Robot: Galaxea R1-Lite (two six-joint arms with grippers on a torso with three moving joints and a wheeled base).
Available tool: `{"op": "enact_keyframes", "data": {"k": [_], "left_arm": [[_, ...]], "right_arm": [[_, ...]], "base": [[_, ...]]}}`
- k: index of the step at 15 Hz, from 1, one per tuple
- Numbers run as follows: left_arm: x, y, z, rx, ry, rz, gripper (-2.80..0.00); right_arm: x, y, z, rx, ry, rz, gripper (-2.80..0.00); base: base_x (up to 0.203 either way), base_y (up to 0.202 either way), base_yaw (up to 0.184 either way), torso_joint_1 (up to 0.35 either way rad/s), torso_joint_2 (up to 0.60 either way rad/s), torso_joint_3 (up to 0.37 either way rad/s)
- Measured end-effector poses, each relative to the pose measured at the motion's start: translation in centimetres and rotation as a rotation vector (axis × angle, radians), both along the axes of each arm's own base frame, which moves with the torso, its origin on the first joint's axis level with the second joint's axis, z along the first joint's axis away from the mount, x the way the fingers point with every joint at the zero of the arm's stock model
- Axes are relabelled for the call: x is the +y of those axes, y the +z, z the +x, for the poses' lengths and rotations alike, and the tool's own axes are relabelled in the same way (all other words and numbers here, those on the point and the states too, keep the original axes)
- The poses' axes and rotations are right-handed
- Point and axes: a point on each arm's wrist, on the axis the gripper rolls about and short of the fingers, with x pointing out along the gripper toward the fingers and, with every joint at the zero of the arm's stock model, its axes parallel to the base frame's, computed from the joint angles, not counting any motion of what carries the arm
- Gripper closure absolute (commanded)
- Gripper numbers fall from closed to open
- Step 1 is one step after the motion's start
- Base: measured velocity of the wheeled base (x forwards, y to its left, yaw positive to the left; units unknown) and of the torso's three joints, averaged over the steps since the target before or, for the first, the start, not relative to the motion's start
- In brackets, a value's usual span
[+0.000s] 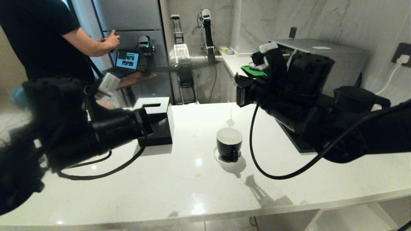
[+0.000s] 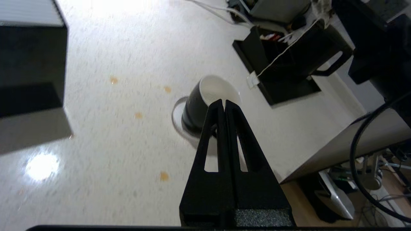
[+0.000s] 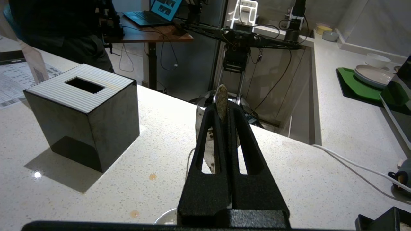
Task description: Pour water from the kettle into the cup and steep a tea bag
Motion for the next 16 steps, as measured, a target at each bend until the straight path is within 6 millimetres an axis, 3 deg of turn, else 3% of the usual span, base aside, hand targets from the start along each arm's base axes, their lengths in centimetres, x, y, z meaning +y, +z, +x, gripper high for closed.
{"op": "enact_keyframes", "data": {"k": [7, 16], "left_arm": [[-2.6, -2.2, 1.0, -0.028, -0.085, 0.08, 0.0], [-5.8, -3.4, 1.6, -0.119, -0.167, 0.036, 0.0]], "right_arm": [[-0.3, 0.2, 0.2, -0.007, -0.01, 0.005, 0.0], [-0.5, 0.7, 0.1, -0.018, -0.01, 0.012, 0.0]], "base": [[0.0, 0.0, 0.0, 0.0, 0.0, 0.0], [0.0, 0.0, 0.0, 0.0, 0.0, 0.0]]}}
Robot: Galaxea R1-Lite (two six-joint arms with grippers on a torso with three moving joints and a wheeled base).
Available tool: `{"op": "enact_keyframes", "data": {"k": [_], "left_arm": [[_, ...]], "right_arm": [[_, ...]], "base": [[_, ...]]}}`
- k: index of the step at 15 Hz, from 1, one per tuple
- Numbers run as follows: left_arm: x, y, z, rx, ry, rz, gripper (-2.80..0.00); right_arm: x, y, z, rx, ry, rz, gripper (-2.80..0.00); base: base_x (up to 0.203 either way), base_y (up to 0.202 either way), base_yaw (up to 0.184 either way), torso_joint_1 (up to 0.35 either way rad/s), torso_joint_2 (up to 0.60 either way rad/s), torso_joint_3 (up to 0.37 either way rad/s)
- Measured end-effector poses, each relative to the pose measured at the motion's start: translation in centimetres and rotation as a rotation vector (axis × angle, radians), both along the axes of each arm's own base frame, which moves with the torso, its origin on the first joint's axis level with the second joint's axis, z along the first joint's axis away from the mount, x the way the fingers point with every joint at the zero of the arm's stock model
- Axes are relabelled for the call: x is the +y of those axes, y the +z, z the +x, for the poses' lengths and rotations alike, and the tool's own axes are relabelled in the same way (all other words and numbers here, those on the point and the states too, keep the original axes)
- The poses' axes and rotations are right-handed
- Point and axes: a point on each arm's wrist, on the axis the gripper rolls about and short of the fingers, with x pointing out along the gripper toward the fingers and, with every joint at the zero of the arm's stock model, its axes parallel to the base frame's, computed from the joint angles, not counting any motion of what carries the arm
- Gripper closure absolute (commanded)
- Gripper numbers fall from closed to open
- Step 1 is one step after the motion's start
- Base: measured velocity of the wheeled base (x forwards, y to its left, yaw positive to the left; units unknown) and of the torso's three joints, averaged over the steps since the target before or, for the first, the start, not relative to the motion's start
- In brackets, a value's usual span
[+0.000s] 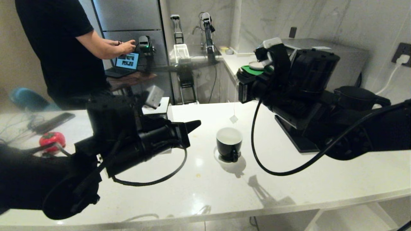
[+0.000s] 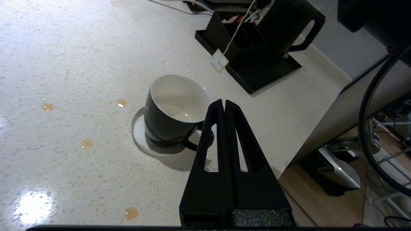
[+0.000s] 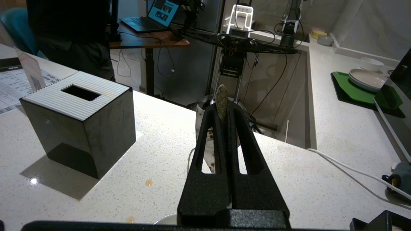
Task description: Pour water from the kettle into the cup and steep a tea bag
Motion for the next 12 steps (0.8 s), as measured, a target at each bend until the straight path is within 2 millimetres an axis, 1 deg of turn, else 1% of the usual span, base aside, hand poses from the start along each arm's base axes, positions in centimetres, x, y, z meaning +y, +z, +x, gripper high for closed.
{"op": "enact_keyframes", "data": {"k": [5, 8, 12], "left_arm": [[-1.3, -0.9, 0.7, -0.052, -0.021, -0.035, 0.0], [-2.1, -1.7, 0.7, -0.04, -0.043, -0.015, 0.0], [-2.6, -2.6, 0.9, -0.073, -0.063, 0.053, 0.0]], "right_arm": [[-0.1, 0.4, -0.2, -0.008, -0.001, 0.005, 0.0], [-0.2, 0.6, -0.3, -0.013, 0.0, 0.009, 0.0], [-0.3, 0.8, -0.4, -0.016, 0.0, 0.01, 0.0]], "base": [[0.0, 0.0, 0.0, 0.0, 0.0, 0.0], [0.0, 0.0, 0.0, 0.0, 0.0, 0.0], [0.0, 0.0, 0.0, 0.0, 0.0, 0.0]]}}
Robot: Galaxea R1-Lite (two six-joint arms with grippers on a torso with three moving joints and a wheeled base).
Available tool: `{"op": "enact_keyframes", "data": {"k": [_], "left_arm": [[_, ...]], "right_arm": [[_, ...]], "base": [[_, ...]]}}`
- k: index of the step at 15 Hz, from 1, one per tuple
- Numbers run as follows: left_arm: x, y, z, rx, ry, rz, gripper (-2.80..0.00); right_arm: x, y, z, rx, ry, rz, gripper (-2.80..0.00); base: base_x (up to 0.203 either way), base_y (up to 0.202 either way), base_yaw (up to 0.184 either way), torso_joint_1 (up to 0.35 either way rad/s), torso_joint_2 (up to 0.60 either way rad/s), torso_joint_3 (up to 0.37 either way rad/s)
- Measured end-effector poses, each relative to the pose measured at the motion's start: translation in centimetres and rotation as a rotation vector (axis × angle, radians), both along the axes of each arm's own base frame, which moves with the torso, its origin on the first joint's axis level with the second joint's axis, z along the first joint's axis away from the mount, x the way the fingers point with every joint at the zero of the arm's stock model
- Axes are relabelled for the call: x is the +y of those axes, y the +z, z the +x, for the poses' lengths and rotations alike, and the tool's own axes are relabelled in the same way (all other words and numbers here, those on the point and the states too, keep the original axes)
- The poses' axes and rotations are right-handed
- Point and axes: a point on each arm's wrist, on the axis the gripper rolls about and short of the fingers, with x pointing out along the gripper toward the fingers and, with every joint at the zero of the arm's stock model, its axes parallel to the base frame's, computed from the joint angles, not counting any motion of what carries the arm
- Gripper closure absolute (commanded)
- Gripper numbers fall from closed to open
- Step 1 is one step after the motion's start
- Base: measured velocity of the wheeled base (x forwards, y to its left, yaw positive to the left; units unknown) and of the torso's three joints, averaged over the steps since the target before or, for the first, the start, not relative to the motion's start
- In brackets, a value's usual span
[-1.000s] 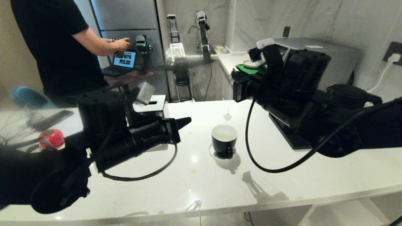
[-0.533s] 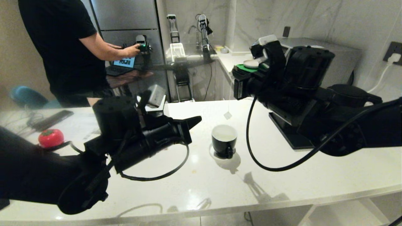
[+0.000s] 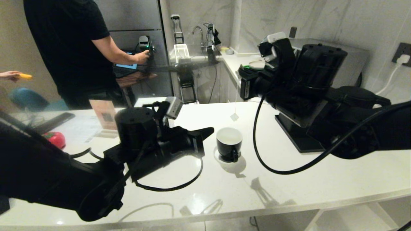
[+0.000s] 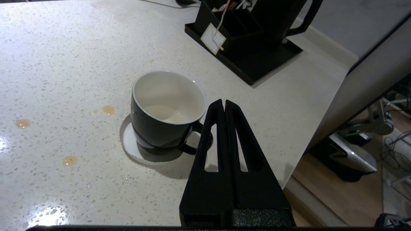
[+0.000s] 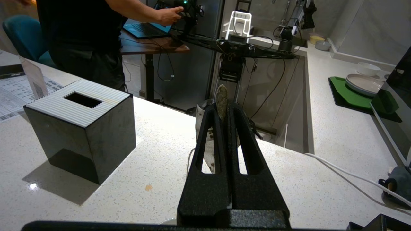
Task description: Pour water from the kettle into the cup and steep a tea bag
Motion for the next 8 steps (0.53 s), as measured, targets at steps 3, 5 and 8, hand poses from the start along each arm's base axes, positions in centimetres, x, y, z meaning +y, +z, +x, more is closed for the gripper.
{"op": "enact_keyframes", "data": {"k": [3, 5, 8], "left_arm": [[-0.43, -0.25, -0.15, 0.005, -0.012, 0.005, 0.0], [-0.72, -0.25, -0.23, 0.003, -0.02, 0.005, -2.8], [-0.93, -0.25, -0.3, 0.001, -0.025, 0.005, -2.8]], "right_arm": [[-0.04, 0.1, -0.06, -0.001, 0.0, 0.001, 0.0], [-0.09, 0.21, -0.13, -0.003, 0.0, 0.002, 0.0], [-0.13, 0.25, -0.19, -0.004, 0.0, 0.002, 0.0]], "base": [[0.0, 0.0, 0.0, 0.0, 0.0, 0.0], [0.0, 0.0, 0.0, 0.0, 0.0, 0.0], [0.0, 0.0, 0.0, 0.0, 0.0, 0.0]]}}
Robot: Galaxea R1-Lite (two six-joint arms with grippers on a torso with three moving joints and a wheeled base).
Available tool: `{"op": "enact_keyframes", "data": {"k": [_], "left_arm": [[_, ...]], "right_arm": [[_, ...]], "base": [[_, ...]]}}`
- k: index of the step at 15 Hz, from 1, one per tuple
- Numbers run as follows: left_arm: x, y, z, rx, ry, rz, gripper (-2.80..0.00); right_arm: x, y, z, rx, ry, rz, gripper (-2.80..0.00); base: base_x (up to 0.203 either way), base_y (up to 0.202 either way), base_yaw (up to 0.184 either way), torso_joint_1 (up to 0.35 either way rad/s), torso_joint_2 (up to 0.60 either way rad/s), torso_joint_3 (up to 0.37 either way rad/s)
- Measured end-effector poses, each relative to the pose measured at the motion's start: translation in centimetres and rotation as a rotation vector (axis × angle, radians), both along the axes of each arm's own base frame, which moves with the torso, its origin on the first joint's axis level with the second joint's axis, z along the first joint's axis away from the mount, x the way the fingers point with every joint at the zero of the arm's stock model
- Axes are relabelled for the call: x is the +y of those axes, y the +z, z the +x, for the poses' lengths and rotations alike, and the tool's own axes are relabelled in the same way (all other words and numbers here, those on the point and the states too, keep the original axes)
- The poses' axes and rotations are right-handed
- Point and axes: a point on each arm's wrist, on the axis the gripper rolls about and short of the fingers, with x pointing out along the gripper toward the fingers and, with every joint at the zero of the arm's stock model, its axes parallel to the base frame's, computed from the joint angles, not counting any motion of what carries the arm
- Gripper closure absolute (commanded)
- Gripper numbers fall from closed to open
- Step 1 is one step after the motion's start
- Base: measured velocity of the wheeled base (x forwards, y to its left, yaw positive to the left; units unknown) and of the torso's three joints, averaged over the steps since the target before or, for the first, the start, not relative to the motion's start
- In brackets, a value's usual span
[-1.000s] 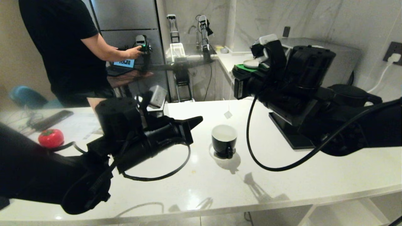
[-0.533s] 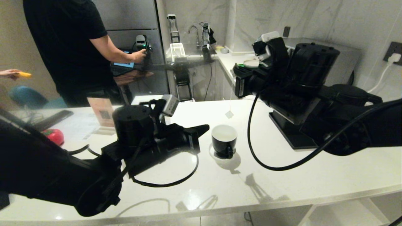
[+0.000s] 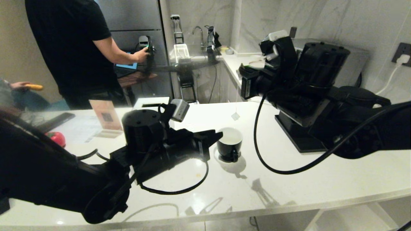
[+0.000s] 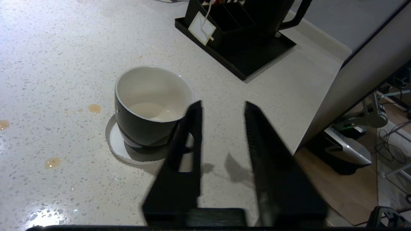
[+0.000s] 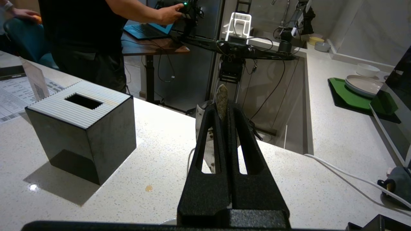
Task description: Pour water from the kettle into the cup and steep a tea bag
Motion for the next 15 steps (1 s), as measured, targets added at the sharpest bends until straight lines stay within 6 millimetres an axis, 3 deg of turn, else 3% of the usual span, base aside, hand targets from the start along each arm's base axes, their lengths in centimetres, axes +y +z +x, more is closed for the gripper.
{"op": "enact_keyframes", "data": {"k": [8, 15], "left_arm": [[-0.7, 0.7, 0.8, -0.073, -0.003, -0.006, -2.8], [-1.5, 0.2, 1.5, -0.172, -0.015, 0.033, -2.8]], "right_arm": [[-0.1, 0.1, -0.2, 0.001, 0.0, 0.0, 0.0], [-0.2, 0.4, -0.4, -0.01, 0.001, 0.008, 0.0]], "base": [[0.0, 0.0, 0.0, 0.0, 0.0, 0.0], [0.0, 0.0, 0.0, 0.0, 0.0, 0.0]]}}
